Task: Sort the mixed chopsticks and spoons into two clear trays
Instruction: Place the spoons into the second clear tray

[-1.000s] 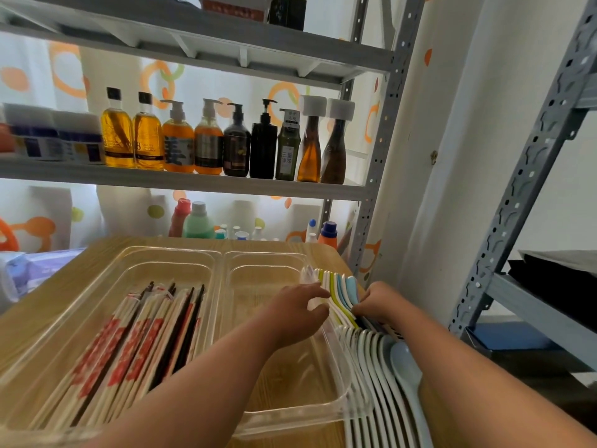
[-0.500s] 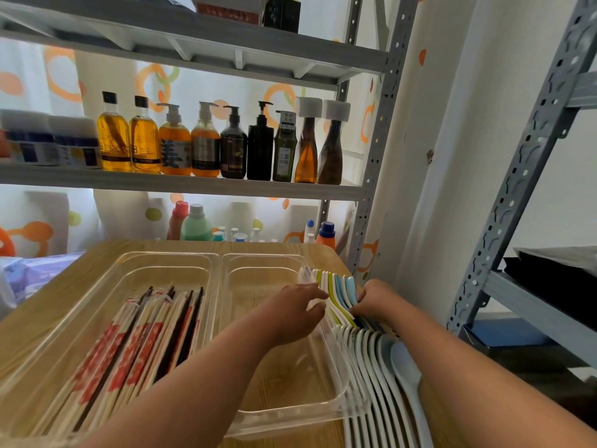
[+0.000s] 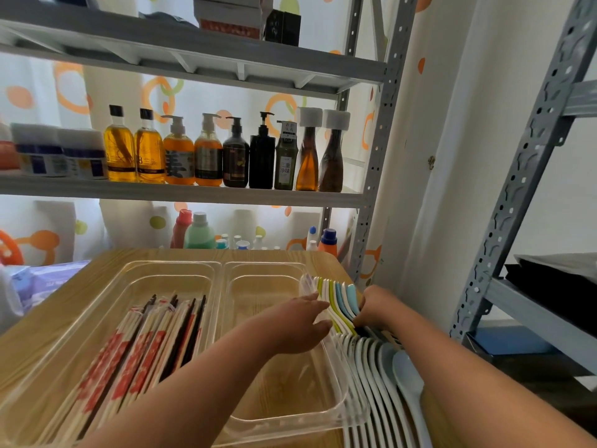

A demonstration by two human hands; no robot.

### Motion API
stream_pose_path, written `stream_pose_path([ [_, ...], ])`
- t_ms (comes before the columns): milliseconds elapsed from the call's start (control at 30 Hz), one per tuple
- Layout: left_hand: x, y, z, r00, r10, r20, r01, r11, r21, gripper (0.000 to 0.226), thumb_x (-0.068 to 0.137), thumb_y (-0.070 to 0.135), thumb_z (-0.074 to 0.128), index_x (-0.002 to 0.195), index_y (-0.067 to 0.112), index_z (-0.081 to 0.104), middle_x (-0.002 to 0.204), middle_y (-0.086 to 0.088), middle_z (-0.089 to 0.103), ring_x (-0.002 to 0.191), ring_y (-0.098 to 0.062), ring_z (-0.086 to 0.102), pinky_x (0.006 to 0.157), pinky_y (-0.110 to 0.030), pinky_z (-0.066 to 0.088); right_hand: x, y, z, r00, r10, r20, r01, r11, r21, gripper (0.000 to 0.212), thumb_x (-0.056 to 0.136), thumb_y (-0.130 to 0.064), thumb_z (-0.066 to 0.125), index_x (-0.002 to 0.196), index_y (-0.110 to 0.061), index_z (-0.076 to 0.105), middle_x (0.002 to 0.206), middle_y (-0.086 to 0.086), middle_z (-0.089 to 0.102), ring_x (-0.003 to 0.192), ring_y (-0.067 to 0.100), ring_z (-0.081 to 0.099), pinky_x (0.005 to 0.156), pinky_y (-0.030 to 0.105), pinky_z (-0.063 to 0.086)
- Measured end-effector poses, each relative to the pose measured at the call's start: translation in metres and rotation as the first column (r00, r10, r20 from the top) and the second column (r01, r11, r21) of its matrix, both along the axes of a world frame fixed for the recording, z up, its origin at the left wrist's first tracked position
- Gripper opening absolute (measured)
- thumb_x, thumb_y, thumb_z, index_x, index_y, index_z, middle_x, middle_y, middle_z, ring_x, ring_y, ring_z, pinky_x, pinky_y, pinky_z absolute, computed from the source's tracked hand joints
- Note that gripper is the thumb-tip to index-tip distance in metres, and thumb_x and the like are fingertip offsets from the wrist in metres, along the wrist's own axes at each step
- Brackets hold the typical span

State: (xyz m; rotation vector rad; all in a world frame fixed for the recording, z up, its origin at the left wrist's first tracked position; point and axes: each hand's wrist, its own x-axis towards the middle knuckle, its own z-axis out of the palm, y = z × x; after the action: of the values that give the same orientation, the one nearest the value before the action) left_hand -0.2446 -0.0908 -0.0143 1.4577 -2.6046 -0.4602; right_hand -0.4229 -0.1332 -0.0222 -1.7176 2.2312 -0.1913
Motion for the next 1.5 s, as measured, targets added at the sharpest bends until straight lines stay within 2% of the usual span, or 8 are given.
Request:
stream_pose_path([
  [100, 0.0, 0.001, 0.002, 1.0, 0.004, 0.011, -0.004, 1.0, 0.008, 0.051, 0.101, 0.04, 0.036, 0.149, 0.027, 0.026, 0.159, 0.003, 0.017, 0.145, -0.021, 0.019, 0.116, -0.04, 0.02, 0.0, 0.001, 0.004, 1.0, 0.019, -0.019, -0.018, 0.999, 0.041, 0.039, 0.078, -0.022, 0.074, 0.111, -0.006, 0.058, 0.106, 0.01, 0.061, 0.099, 0.023, 0.06, 0.084, 0.029, 0.051],
  [233, 0.002, 0.003, 0.006, 1.0, -0.007, 0.004, 0.007, 1.0, -0.008, 0.05, 0.101, 0.039, 0.036, 0.148, 0.025, 0.03, 0.157, 0.002, 0.024, 0.145, -0.018, 0.02, 0.116, -0.037, 0.018, 0.001, 0.002, 0.002, 0.999, 0.015, -0.036, -0.013, 0.999, 0.042, 0.024, 0.078, -0.018, 0.072, 0.09, -0.011, 0.053, 0.084, 0.004, 0.053, 0.085, 0.02, 0.054, 0.068, 0.026, 0.044],
  [367, 0.006, 0.003, 0.006, 1.0, 0.002, -0.013, -0.002, 1.0, -0.026, 0.048, 0.101, 0.04, 0.037, 0.146, 0.024, 0.035, 0.152, 0.003, 0.034, 0.142, -0.016, 0.026, 0.115, -0.036, 0.022, 0.001, 0.005, 0.001, 0.999, -0.038, -0.01, 0.038, 0.999, 0.005, 0.034, 0.079, -0.017, 0.07, 0.109, -0.009, 0.055, 0.094, 0.005, 0.054, 0.086, 0.018, 0.054, 0.068, 0.024, 0.043],
  [667, 0.019, 0.002, 0.008, 0.999, 0.048, -0.023, -0.049, 0.999, -0.019, 0.046, 0.1, 0.04, 0.037, 0.144, 0.025, 0.037, 0.15, 0.003, 0.037, 0.139, -0.017, 0.032, 0.113, -0.037, 0.027, 0.0, 0.004, -0.006, 1.0, 0.001, -0.015, -0.002, 0.999, -0.041, 0.027, 0.085, -0.017, 0.06, 0.11, -0.007, 0.054, 0.076, 0.001, 0.046, 0.082, 0.019, 0.05, 0.061, 0.022, 0.037],
  [833, 0.025, 0.002, 0.008, 0.997, 0.063, -0.033, -0.064, 0.998, -0.011, 0.046, 0.1, 0.04, 0.038, 0.144, 0.025, 0.037, 0.15, 0.002, 0.038, 0.139, -0.018, 0.032, 0.113, -0.036, 0.027, 0.0, 0.005, -0.006, 0.999, 0.015, -0.049, -0.018, 0.998, -0.06, 0.034, 0.091, -0.017, 0.055, 0.122, -0.007, 0.052, 0.113, 0.011, 0.059, 0.097, 0.022, 0.057, 0.072, 0.025, 0.039],
  [967, 0.031, 0.001, 0.008, 0.996, 0.075, -0.037, -0.076, 0.997, -0.013, 0.046, 0.1, 0.04, 0.037, 0.144, 0.025, 0.038, 0.149, 0.002, 0.039, 0.138, -0.018, 0.034, 0.112, -0.035, 0.028, -0.001, 0.008, -0.007, 0.998, 0.036, -0.059, -0.042, 0.994, -0.104, 0.04, 0.096, -0.015, 0.047, 0.135, -0.009, 0.041, 0.127, 0.012, 0.054, 0.113, 0.025, 0.055, 0.079, 0.026, 0.04],
  [1200, 0.041, 0.001, 0.009, 0.995, 0.092, -0.048, -0.093, 0.996, -0.01, 0.045, 0.1, 0.04, 0.037, 0.143, 0.025, 0.039, 0.149, 0.002, 0.039, 0.138, -0.018, 0.033, 0.112, -0.035, 0.027, 0.0, 0.002, -0.011, 0.995, 0.041, -0.087, -0.051, 0.991, -0.121, 0.028, 0.1, -0.02, 0.036, 0.121, -0.01, 0.051, 0.115, 0.013, 0.058, 0.103, 0.025, 0.058, 0.076, 0.024, 0.041],
  [1500, 0.044, 0.003, 0.009, 0.993, 0.103, -0.049, -0.104, 0.995, -0.007, 0.046, 0.1, 0.039, 0.038, 0.143, 0.024, 0.039, 0.149, 0.002, 0.039, 0.138, -0.019, 0.033, 0.112, -0.036, 0.027, 0.001, -0.005, -0.012, 0.998, -0.054, -0.035, 0.049, 0.989, -0.141, 0.021, 0.096, -0.023, 0.048, 0.111, -0.008, 0.054, 0.098, 0.007, 0.057, 0.092, 0.021, 0.058, 0.073, 0.026, 0.043],
])
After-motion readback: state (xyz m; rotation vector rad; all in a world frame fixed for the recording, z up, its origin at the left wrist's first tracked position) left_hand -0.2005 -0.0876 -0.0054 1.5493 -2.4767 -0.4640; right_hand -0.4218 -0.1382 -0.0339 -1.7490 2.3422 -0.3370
